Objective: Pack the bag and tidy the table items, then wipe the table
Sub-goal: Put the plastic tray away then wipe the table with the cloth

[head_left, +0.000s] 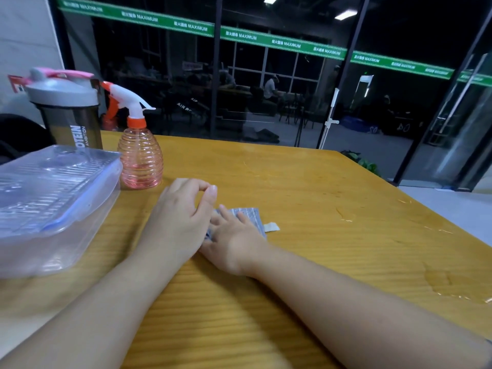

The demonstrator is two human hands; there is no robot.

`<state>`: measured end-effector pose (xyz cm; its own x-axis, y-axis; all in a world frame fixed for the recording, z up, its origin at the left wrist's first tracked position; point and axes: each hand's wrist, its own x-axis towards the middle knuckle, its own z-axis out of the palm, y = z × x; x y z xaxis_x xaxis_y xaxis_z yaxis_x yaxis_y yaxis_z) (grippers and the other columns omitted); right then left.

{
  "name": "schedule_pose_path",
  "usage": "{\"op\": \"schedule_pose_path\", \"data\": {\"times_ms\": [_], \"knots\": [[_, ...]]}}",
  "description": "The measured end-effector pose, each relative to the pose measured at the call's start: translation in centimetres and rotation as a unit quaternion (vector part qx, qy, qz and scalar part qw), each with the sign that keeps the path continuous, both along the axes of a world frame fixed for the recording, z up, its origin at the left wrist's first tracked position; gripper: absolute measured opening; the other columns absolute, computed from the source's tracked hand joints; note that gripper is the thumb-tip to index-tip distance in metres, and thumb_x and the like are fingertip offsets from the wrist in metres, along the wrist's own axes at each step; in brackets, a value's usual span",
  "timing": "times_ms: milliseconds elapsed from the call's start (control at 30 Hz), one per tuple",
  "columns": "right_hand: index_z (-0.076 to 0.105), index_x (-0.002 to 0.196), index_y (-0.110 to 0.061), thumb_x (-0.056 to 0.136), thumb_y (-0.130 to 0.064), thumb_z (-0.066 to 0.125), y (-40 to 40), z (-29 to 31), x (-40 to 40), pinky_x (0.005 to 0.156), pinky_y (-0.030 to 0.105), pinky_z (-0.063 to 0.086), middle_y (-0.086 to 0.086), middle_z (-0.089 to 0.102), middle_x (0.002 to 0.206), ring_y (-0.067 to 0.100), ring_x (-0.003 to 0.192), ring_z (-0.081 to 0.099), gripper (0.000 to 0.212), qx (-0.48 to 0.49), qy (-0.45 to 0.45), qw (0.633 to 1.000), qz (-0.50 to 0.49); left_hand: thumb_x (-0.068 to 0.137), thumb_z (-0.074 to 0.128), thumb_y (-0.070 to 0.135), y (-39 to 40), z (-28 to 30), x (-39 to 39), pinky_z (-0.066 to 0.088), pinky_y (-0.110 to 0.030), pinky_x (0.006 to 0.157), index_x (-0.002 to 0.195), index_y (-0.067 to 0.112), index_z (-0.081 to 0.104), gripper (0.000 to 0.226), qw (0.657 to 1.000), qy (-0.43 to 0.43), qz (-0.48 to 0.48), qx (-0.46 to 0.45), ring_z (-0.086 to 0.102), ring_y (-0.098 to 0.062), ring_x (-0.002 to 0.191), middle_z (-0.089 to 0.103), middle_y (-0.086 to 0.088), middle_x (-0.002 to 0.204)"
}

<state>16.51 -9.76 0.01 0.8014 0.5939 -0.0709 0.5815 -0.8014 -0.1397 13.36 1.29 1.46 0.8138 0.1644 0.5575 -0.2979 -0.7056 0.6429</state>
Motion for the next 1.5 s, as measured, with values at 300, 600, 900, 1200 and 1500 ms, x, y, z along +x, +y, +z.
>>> {"op": "schedule_pose_path", "data": {"times_ms": [300, 600, 900, 1200, 1500], "knots": [[0.015, 0.148, -0.04, 0.097, -0.052, 0.025, -2.4, 0.1, -3.7, 0.118, 0.041, -0.004, -0.012, 0.0, 0.159, 0.013, 0.146, -0.009, 0.053, 0.03, 0.029, 0.997, 0.066, 0.086, 0.025, 0.054, 0.2, 0.2, -0.4, 0.042, -0.045, 0.09, 0.097, 0.021, 0.06, 0.049, 0.995, -0.02, -0.002, 0.1, 0.053, -0.019, 0.099, 0.055, 0.007, 0.099], [0.011, 0.148, -0.042, 0.097, -0.053, 0.027, -10.5, 0.7, -5.1, 0.118, 0.031, -0.007, -0.017, -0.002, 0.158, 0.001, 0.143, -0.011, 0.055, 0.022, 0.021, 0.999, -0.019, 0.088, 0.04, 0.038, -2.3, 0.6, -1.6, 0.039, -0.047, 0.1, 0.11, 0.019, 0.057, 0.033, 0.964, -0.112, -0.115, 0.211, 0.051, -0.012, 0.105, 0.052, 0.012, 0.107], [0.013, 0.148, -0.043, 0.097, -0.053, 0.025, -16.5, 0.6, -7.4, 0.117, 0.027, -0.007, -0.019, -0.002, 0.157, -0.001, 0.143, -0.011, 0.053, 0.025, 0.009, 0.996, -0.087, 0.079, 0.028, 0.045, -10.1, 1.7, 0.3, 0.032, -0.042, 0.104, 0.106, 0.024, 0.06, 0.046, 0.928, -0.064, -0.162, 0.329, 0.056, -0.019, 0.104, 0.058, 0.007, 0.105], [0.01, 0.147, -0.044, 0.098, -0.049, 0.029, -21.4, 0.5, -10.7, 0.116, 0.025, -0.009, -0.022, -0.003, 0.156, -0.003, 0.142, -0.012, 0.052, 0.018, -0.002, 0.991, -0.134, 0.081, 0.036, 0.032, -15.4, 0.7, 1.4, 0.046, -0.037, 0.085, 0.096, 0.02, 0.063, 0.033, 0.922, -0.154, -0.201, 0.293, 0.06, -0.021, 0.09, 0.061, 0.004, 0.095], [0.063, 0.085, -0.008, 0.09, -0.063, 0.035, -25.7, 0.1, -12.7, 0.082, 0.055, 0.047, 0.016, 0.064, 0.076, 0.037, 0.075, 0.058, 0.063, 0.393, 0.038, 0.874, -0.283, 0.082, 0.035, 0.034, -15.0, -1.7, 2.2, 0.047, -0.036, 0.079, 0.095, 0.023, 0.062, 0.032, 0.915, -0.125, -0.231, 0.305, 0.059, -0.021, 0.091, 0.06, 0.006, 0.096]]}}
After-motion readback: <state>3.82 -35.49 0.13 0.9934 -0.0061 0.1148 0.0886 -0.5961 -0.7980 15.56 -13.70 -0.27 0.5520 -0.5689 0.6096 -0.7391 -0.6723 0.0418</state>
